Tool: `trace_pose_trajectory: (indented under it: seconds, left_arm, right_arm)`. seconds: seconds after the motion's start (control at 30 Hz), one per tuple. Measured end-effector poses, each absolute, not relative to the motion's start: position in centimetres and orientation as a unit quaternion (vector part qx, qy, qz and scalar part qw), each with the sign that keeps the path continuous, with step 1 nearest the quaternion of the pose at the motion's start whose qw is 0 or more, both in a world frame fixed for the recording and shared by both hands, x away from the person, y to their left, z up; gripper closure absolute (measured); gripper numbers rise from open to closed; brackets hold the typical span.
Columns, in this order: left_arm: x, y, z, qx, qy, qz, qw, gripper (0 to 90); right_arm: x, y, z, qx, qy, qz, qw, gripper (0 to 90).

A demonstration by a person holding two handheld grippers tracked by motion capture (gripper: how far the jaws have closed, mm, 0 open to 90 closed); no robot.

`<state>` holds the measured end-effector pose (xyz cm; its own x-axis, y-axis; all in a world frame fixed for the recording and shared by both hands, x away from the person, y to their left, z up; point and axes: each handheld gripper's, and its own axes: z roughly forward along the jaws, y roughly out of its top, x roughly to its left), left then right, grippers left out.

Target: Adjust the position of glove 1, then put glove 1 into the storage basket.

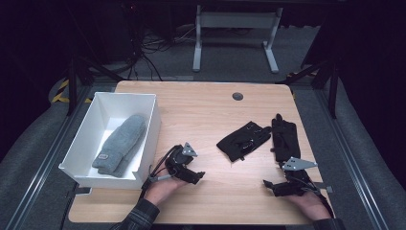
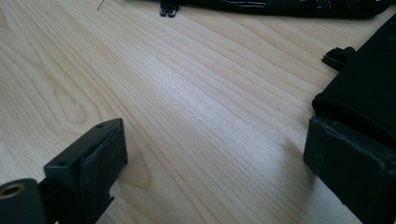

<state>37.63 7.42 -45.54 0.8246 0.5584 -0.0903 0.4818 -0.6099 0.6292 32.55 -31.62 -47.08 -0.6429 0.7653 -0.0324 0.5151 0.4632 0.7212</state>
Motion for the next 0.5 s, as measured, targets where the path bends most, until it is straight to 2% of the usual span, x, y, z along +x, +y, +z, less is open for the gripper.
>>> trace_pose_trajectory:
  seconds: [0.13, 0.27, 0.37, 0.4, 0.43, 0.5]
  left_arm:
    - [37.4, 7.5, -46.3, 0.904, 0.278, 0.053, 0.32, 11.1]
    - [37.1, 7.4, -46.6, 0.91, 0.26, 0.071, 0.314, 7.6]
    - [37.1, 7.7, -47.1, 0.91, 0.253, 0.078, 0.32, 0.9]
    - [37.1, 7.8, -47.2, 0.91, 0.249, 0.078, 0.323, 0.3]
    - [37.1, 8.0, -47.4, 0.906, 0.242, 0.077, 0.338, 0.0]
    - [37.1, 8.2, -47.6, 0.904, 0.238, 0.079, 0.347, 0.0]
  right_arm:
    - [32.6, -31.6, -47.0, 0.384, 0.838, 0.347, 0.176, 7.1]
    - [32.6, -31.4, -46.6, 0.374, 0.845, 0.342, 0.173, 16.5]
    - [32.5, -31.3, -46.3, 0.373, 0.844, 0.342, 0.179, 20.4]
    - [32.5, -31.4, -46.1, 0.372, 0.843, 0.344, 0.178, 23.4]
    - [32.4, -31.5, -45.6, 0.374, 0.838, 0.354, 0.184, 30.2]
    - [32.4, -31.5, -45.4, 0.374, 0.836, 0.356, 0.184, 32.7]
